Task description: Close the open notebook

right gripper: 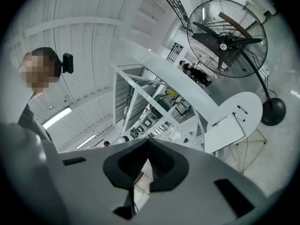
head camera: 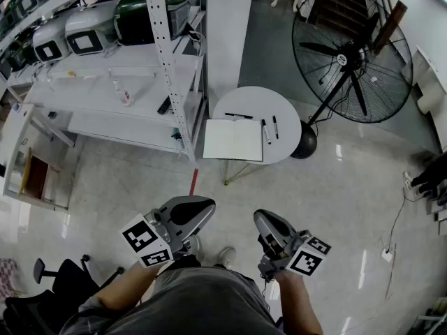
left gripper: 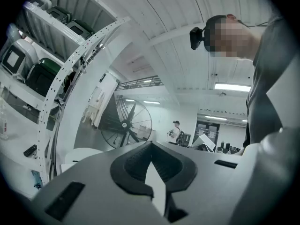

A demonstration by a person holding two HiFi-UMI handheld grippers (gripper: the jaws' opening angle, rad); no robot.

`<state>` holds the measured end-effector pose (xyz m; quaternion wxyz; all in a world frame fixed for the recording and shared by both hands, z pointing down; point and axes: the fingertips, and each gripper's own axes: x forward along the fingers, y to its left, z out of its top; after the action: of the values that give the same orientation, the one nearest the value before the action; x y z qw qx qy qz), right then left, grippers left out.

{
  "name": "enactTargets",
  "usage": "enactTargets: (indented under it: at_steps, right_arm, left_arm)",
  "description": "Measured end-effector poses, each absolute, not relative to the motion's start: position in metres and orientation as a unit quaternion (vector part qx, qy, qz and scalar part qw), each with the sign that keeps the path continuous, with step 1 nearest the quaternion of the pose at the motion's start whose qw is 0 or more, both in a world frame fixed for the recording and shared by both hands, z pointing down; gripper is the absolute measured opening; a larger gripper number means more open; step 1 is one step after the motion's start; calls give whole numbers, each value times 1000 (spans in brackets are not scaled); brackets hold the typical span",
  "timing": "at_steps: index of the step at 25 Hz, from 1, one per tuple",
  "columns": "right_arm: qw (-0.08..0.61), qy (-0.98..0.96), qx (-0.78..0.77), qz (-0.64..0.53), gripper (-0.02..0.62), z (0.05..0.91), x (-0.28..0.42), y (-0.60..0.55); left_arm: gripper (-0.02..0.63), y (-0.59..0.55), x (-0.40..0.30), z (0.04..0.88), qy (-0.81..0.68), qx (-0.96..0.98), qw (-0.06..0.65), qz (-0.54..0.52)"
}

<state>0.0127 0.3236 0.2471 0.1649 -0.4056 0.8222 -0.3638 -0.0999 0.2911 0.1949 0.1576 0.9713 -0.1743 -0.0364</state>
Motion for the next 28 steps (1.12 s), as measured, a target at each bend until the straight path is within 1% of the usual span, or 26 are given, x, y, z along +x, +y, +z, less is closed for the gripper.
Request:
enactTargets:
  at_steps: [9,16,28]
  right_arm:
    - [128,835,-424,-327,21,245,36,346]
    - [133,833,-425,-329,21,248,58,361]
    - [138,830,-415,-346,21,262,75,361]
  left_arm:
    - [15,317,-80,199,-186,969,156,-39]
    - [15,331,-63,199,-192,969,149,-35]
    - [15,333,-48,209,-202,967,154,-26]
